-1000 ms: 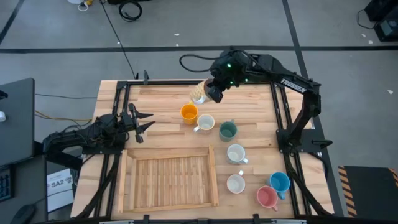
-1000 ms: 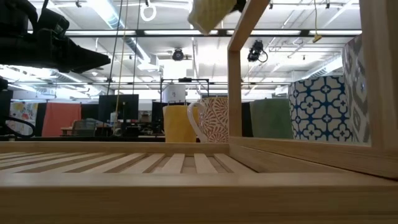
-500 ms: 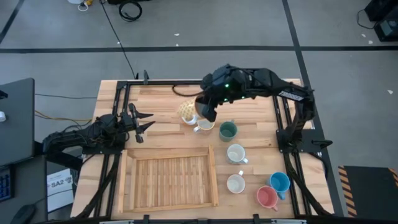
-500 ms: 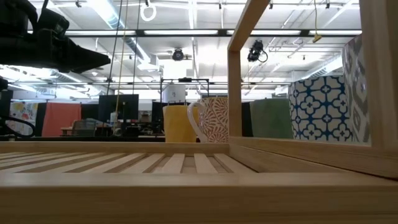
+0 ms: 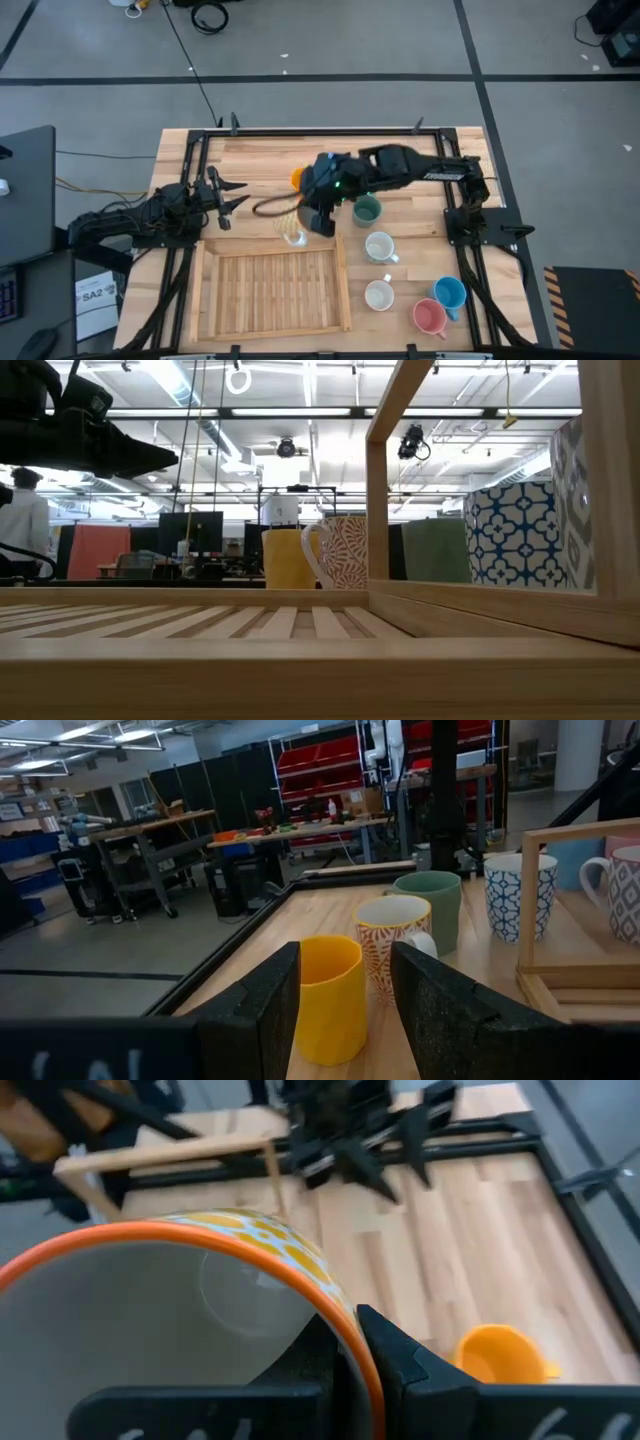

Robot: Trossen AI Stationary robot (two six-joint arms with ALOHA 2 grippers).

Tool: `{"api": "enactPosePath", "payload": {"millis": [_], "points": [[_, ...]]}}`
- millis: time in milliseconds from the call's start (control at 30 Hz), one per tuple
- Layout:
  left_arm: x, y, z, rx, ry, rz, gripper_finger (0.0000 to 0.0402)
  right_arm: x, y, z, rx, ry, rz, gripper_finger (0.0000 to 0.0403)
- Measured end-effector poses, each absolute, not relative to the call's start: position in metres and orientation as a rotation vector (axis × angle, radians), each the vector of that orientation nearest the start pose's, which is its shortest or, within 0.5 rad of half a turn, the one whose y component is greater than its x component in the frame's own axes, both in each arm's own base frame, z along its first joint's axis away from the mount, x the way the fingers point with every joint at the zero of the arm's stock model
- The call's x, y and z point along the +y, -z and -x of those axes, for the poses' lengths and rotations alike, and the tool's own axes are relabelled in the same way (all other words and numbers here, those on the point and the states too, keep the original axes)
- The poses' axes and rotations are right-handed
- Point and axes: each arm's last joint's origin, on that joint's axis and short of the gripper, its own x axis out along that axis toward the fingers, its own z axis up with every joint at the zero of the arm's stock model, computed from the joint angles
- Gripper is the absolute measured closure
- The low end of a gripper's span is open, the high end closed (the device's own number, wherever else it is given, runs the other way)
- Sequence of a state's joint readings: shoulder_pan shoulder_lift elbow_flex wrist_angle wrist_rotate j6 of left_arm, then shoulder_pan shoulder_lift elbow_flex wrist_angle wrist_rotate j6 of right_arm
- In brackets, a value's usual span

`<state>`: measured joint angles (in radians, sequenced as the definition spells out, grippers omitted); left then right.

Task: Place coffee mugs
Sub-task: Put the yellow patterned mug on the shelf

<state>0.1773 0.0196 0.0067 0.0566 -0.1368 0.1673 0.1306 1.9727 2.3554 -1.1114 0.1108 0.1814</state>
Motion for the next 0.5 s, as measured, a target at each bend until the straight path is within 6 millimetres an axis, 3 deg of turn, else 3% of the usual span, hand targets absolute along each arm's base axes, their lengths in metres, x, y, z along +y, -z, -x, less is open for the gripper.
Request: {"api": "enactPosePath", "payload": {"millis": [500], "points": [[0.021, -0.17, -0.096, -0.021, -0.316, -0.135, 0.0237, 0.104, -0.389, -0.419, 0.831, -0.096, -0.04, 0.0373]]}}
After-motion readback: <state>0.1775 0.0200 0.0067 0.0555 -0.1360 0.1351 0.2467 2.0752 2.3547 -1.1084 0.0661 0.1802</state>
